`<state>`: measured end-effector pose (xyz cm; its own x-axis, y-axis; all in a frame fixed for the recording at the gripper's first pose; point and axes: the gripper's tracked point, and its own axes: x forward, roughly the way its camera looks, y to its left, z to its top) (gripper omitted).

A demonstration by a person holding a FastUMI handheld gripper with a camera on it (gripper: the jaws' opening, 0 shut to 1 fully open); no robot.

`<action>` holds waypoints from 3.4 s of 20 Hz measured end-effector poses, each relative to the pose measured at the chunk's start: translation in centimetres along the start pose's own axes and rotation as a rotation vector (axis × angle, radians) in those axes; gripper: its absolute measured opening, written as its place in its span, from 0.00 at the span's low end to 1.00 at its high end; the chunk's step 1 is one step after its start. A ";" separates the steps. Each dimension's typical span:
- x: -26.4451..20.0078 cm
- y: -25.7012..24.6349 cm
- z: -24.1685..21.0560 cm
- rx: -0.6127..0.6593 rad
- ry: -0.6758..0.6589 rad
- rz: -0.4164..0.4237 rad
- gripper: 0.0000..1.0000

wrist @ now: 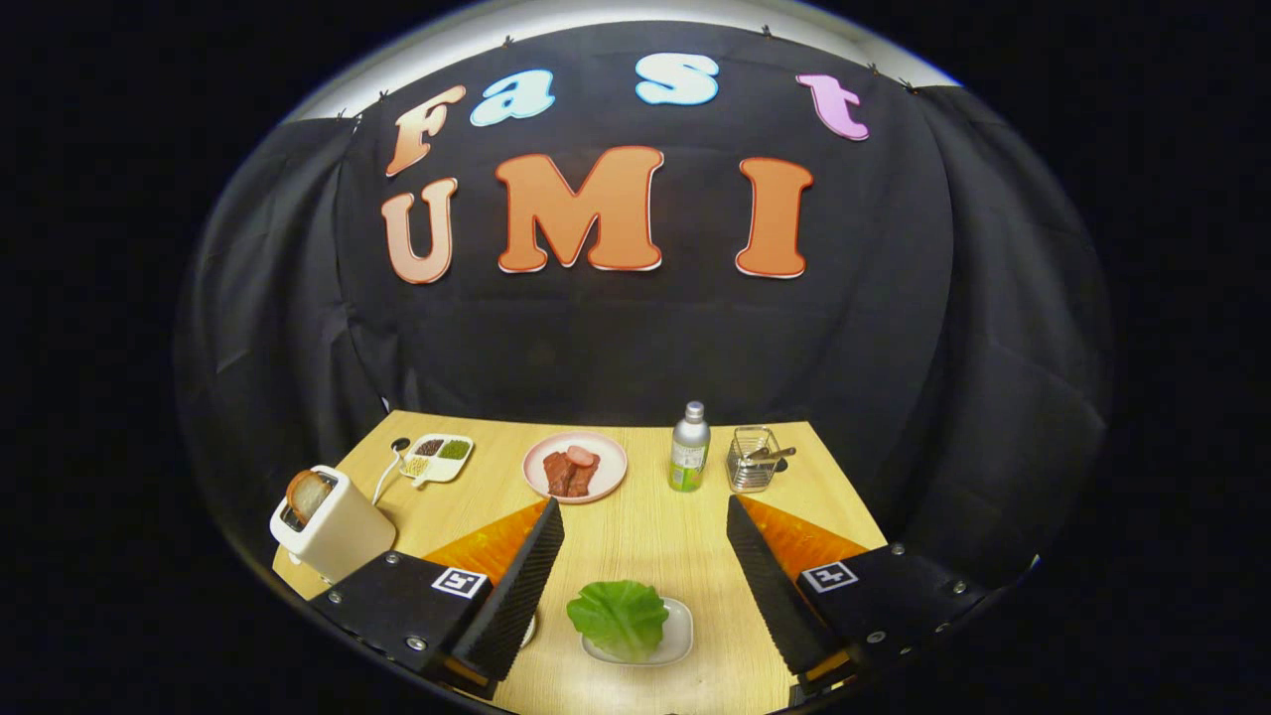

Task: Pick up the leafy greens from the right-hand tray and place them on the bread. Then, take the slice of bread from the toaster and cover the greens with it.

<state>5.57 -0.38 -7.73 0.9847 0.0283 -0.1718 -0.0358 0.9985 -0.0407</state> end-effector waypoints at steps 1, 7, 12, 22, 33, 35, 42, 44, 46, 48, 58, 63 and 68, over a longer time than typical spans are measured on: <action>0.6 0.1 -0.9 -0.006 0.027 0.004 0.99; 4.3 0.5 -7.1 -0.028 0.196 0.026 0.99; 6.7 0.6 -12.6 -0.083 0.340 0.036 1.00; 9.8 1.5 -21.3 -0.178 0.597 0.088 1.00; 12.2 2.0 -27.6 -0.233 0.770 0.097 1.00; 12.5 2.2 -27.9 -0.222 0.779 0.107 1.00; 11.7 3.4 -28.3 -0.225 0.812 0.153 0.65; 11.7 3.3 -28.3 -0.224 0.816 0.148 0.49; 11.6 2.9 -28.2 -0.218 0.817 0.135 0.30; 11.6 2.4 -28.1 -0.200 0.823 0.111 0.11; 8.4 4.4 -21.1 -0.184 0.705 0.123 0.04; 6.5 9.0 -18.6 -0.178 0.659 0.193 0.04; 5.7 13.9 -18.0 -0.209 0.639 0.254 0.04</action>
<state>7.64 12.85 -26.96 0.6517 0.1617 -0.7410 -0.3452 0.9332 -0.0999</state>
